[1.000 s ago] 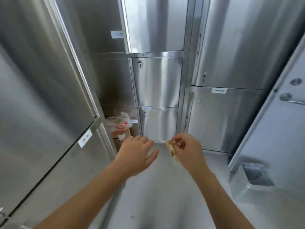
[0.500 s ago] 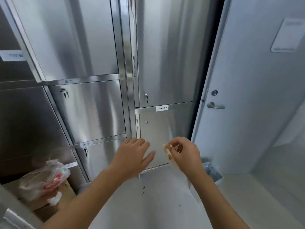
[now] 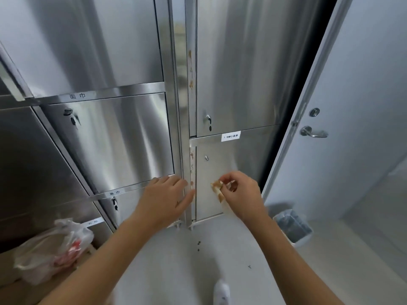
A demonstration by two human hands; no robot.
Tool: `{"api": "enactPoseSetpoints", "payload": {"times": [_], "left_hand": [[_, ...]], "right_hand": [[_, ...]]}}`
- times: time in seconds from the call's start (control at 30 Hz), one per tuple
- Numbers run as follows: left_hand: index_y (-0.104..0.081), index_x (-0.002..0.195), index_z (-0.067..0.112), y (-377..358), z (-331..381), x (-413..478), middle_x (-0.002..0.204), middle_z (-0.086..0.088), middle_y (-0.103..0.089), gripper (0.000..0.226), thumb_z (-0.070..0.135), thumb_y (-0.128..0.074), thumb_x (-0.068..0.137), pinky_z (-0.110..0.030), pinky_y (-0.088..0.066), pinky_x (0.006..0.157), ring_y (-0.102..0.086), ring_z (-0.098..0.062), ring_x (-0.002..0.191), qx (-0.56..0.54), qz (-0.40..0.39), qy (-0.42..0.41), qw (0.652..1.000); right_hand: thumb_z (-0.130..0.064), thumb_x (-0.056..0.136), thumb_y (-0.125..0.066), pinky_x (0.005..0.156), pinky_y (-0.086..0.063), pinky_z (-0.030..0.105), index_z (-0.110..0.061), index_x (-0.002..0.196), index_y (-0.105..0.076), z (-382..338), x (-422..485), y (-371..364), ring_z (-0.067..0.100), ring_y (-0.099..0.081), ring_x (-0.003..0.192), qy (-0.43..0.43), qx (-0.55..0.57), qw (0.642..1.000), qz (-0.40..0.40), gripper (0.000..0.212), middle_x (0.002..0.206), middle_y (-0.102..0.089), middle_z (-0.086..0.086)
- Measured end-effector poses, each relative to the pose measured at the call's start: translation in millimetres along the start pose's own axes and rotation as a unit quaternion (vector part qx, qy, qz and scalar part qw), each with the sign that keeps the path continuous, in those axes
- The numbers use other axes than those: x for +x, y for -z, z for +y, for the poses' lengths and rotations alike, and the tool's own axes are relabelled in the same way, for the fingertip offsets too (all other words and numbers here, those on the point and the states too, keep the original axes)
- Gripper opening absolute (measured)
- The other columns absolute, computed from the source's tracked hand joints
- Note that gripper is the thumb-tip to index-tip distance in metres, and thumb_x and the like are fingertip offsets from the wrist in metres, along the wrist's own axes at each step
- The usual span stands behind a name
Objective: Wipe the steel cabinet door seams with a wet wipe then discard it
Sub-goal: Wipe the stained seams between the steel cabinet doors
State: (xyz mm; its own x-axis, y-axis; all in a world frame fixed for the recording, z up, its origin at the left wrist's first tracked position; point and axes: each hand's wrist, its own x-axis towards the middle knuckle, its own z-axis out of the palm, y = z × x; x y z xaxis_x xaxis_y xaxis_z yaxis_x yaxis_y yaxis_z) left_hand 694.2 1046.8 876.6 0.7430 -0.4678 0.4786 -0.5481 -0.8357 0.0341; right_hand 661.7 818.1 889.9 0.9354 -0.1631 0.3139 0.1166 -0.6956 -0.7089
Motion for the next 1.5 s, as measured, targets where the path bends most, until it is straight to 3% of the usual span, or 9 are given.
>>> {"api": "enactPoseSetpoints", "payload": {"times": [0.27,0.5,0.77,1.0,1.17,1.3,1.5], "left_hand": [[-0.068,0.102,0.021,-61.2,-59.2,67.9,0.097,0.006,-0.07,0.052,0.055,-0.029,0.103,-0.035,-0.042,0.075,-0.063,-0.023,0.082,0.028,-0.047,0.029,0.998],[-0.069,0.103,0.02,-99.0,-95.7,153.3,0.097,0.003,-0.071,0.052,0.054,-0.029,0.103,-0.036,-0.046,0.073,-0.062,-0.023,0.079,0.045,-0.053,0.056,0.996],[-0.068,0.103,0.022,-108.6,-126.3,207.9,0.099,0.006,-0.07,0.048,0.053,-0.032,0.104,-0.035,-0.047,0.075,-0.063,-0.02,0.081,0.063,-0.034,0.082,0.994],[-0.069,0.1,0.018,-74.9,-150.1,262.2,0.096,0.003,-0.07,0.047,0.05,-0.034,0.102,-0.033,-0.045,0.073,-0.063,-0.021,0.078,0.093,0.019,0.039,0.995],[-0.066,0.102,0.019,-26.0,-160.7,305.6,0.098,0.003,-0.067,0.045,0.051,-0.034,0.103,-0.036,-0.048,0.078,-0.063,-0.021,0.087,0.123,0.052,-0.007,0.991],[-0.067,0.104,0.02,25.3,-167.1,346.0,0.097,0.003,-0.068,0.047,0.051,-0.033,0.103,-0.036,-0.047,0.075,-0.062,-0.02,0.084,0.164,0.102,-0.058,0.979],[-0.068,0.108,0.02,106.1,-168.6,409.7,0.1,0.003,-0.069,0.048,0.053,-0.033,0.101,-0.036,-0.047,0.077,-0.064,-0.021,0.088,0.208,0.16,-0.089,0.961]], "right_hand": [[-0.026,0.087,-0.075,0.062,-0.04,0.01,-0.025,0.086,-0.072,40.5,109.6,-67.3,0.0,-0.058,0.066,0.002,0.025,0.999,-0.038,0.003,0.079,-0.066,-0.014],[-0.019,0.086,-0.073,0.067,-0.047,0.019,-0.026,0.085,-0.072,60.4,228.9,-94.7,0.002,-0.06,0.07,0.013,0.045,0.997,-0.065,0.007,0.077,-0.065,-0.014],[-0.022,0.087,-0.073,0.066,-0.042,0.012,-0.028,0.084,-0.072,57.9,303.2,-111.0,0.0,-0.059,0.073,0.035,0.074,0.994,-0.076,0.007,0.078,-0.065,-0.016],[-0.03,0.087,-0.072,0.063,-0.04,0.009,-0.038,0.078,-0.066,19.2,350.3,-92.2,-0.001,-0.059,0.077,0.079,0.095,0.992,-0.027,0.014,0.079,-0.066,-0.017],[-0.027,0.088,-0.073,0.066,-0.048,0.014,-0.031,0.084,-0.071,-25.6,388.6,-56.5,-0.002,-0.06,0.078,0.128,0.103,0.986,0.028,0.006,0.082,-0.066,-0.017],[-0.021,0.086,-0.071,0.063,-0.041,0.006,-0.028,0.084,-0.072,-64.7,417.4,-26.7,-0.003,-0.06,0.08,0.174,0.11,0.976,0.07,0.007,0.081,-0.066,-0.016],[-0.018,0.085,-0.068,0.066,-0.042,0.01,-0.03,0.085,-0.071,-123.4,460.9,24.3,0.0,-0.06,0.078,0.256,0.098,0.952,0.134,0.012,0.081,-0.065,-0.017]]}}
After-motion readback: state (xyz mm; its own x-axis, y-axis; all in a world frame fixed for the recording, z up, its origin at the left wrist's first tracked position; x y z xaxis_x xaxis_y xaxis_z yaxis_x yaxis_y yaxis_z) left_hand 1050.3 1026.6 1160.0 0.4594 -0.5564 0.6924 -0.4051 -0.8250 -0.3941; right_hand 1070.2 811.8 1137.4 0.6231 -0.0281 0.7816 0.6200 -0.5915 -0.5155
